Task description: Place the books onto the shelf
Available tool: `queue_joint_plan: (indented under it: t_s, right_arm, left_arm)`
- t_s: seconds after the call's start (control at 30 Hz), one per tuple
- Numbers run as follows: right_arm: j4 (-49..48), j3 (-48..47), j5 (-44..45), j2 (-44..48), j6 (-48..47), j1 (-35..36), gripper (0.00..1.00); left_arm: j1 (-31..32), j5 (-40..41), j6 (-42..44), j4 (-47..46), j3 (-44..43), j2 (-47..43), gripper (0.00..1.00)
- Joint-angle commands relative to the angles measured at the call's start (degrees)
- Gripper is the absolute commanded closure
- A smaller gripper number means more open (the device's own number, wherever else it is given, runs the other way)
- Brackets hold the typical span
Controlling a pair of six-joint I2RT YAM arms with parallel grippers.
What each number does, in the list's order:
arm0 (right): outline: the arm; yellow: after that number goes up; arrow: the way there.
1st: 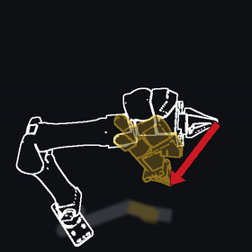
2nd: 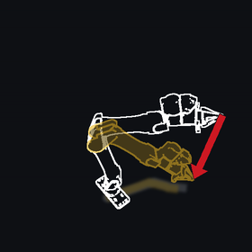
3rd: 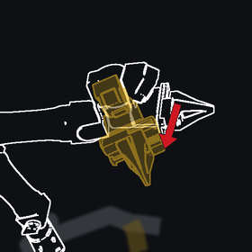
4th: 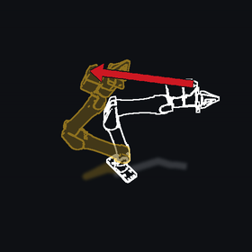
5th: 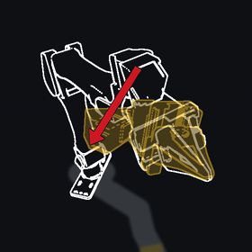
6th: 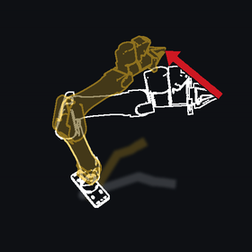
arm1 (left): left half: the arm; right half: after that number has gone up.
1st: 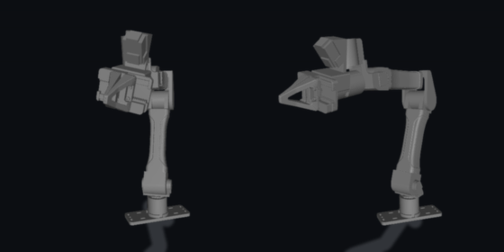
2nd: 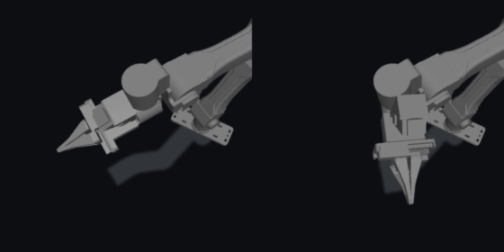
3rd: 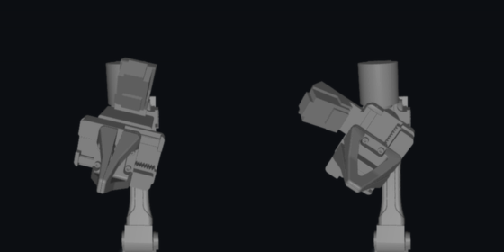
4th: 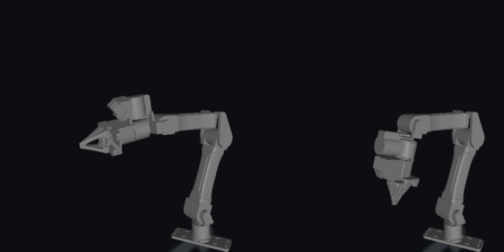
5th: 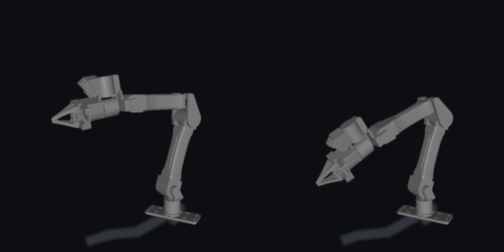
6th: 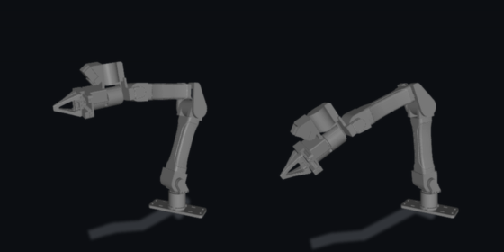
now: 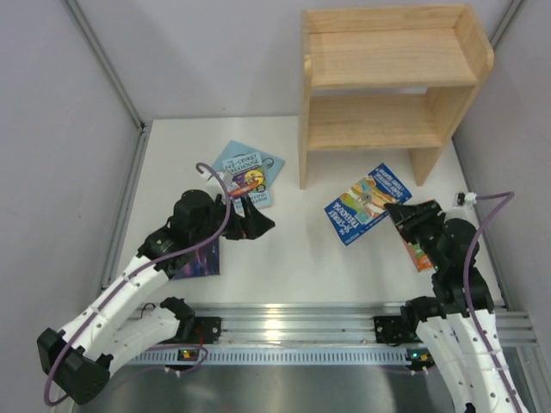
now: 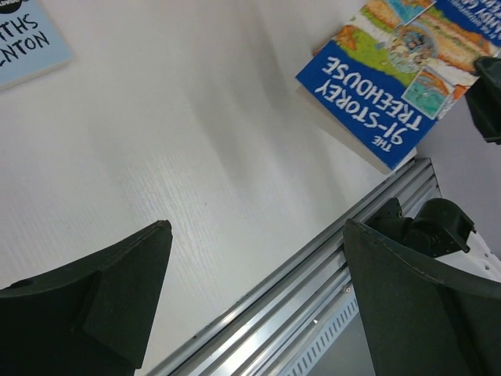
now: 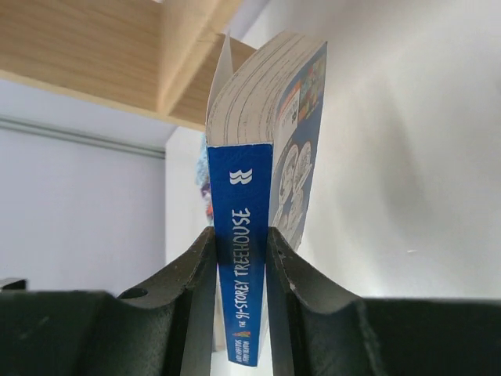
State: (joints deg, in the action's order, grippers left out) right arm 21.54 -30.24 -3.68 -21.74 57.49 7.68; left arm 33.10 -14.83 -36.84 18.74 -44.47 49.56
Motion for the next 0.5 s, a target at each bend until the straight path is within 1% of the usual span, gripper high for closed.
queue_joint_plan:
  t_s: [0.0, 0.07, 0.1, 0.17, 0.2, 0.23, 0.27, 0.3, 0.37, 0.4, 0.47]
  right_arm:
    - [-3.7, -11.9, -3.4, 0.0, 1.7, -0.7, 1.00]
    - [-3.7, -15.9, -3.9, -1.8, 2.3, -0.7, 1.00]
    - [-3.7, -20.7, -4.1, -2.9, 2.3, -0.7, 1.00]
    - [-3.6, -25.7, -4.4, -6.8, 2.3, -0.8, 1.00]
    - [-3.5, -30.8, -4.2, -8.2, 2.2, -0.7, 1.00]
    - [-3.6, -33.5, -4.0, -11.3, 2.2, -0.7, 1.00]
    - [-3.7, -36.0, -2.8, -13.0, 2.0, -0.7, 1.00]
    - [-3.8, -41.2, -2.1, -14.6, 1.7, -0.8, 1.00]
    - [-4.0, -46.6, 0.3, -20.3, 1.2, -0.7, 1.00]
    - [-4.4, -51.3, 1.1, -22.3, 1.0, -0.8, 1.00]
    - [-6.6, -55.3, 3.1, -27.9, 1.1, -0.7, 1.00]
  left_arm:
    - [0.1, 1.4, 1.5, 1.6, -3.2, -1.9, 0.04]
    - [0.1, 1.5, 1.5, 2.3, -4.3, -2.6, 0.04]
    - [0.1, 1.4, 1.6, 2.4, -4.6, -2.7, 0.04]
    - [0.1, 1.5, 1.6, 3.1, -5.4, -3.3, 0.04]
    - [0.1, 1.5, 1.7, 3.1, -5.6, -3.5, 0.04]
    - [0.1, 1.9, 1.7, 3.8, -6.2, -3.9, 0.04]
    - [0.2, 2.6, 1.5, 4.3, -6.7, -3.9, 0.04]
    - [0.1, 3.6, 1.3, 4.7, -6.9, -4.1, 0.04]
    - [0.1, 3.7, 1.4, 4.7, -7.4, -4.7, 0.04]
    - [0.1, 3.5, 1.2, 4.7, -7.5, -4.9, 0.04]
    - [0.2, 2.7, 1.1, 4.7, -7.7, -5.3, 0.03]
